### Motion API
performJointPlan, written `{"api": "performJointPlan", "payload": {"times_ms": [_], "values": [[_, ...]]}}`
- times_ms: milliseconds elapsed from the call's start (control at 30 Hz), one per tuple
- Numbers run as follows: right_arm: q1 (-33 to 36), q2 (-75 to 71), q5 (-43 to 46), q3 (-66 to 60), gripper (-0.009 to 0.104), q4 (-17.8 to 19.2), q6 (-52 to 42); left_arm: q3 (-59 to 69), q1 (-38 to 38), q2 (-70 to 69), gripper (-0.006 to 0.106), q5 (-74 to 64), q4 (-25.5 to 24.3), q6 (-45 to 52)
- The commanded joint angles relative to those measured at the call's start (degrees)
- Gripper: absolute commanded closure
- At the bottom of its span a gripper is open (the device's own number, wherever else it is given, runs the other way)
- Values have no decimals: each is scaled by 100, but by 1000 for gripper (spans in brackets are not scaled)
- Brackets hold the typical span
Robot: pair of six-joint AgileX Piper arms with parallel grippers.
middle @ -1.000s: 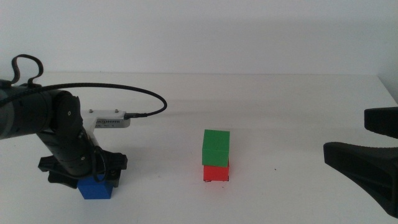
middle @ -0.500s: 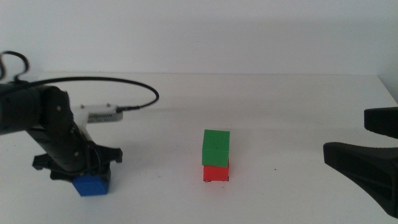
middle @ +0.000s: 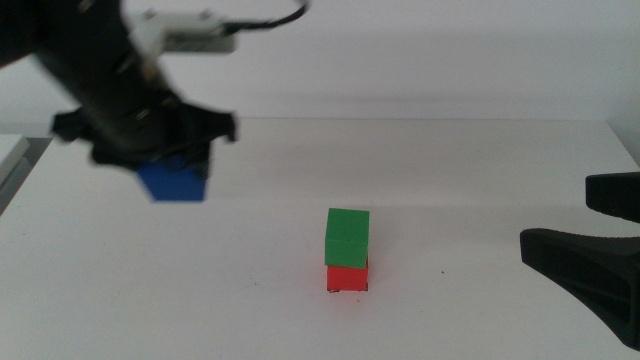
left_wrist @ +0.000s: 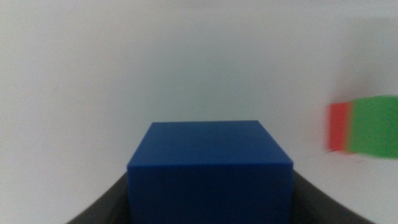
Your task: Stack red cubes first, then green, then blue cubes in a specific spot.
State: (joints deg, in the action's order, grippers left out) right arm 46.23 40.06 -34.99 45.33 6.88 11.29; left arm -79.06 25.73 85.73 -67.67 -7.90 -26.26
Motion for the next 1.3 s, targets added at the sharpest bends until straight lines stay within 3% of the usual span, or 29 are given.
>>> {"api": "performJointPlan", "payload": {"times_ms": [0,433,567,1267], "values": [[2,-26,30,-27,3,21,-71,-519,316,225,102,-229,-170,-230],[2,-26,30,-27,3,21,-71,-1720,1480,1414,102,-229,431,-1126],[2,-26,30,-27,3,21,-71,-1720,1723,1493,102,-229,299,-1305],[2,-26,30,-27,3,21,-71,-2340,1826,2300,102,-229,285,-1356]]}}
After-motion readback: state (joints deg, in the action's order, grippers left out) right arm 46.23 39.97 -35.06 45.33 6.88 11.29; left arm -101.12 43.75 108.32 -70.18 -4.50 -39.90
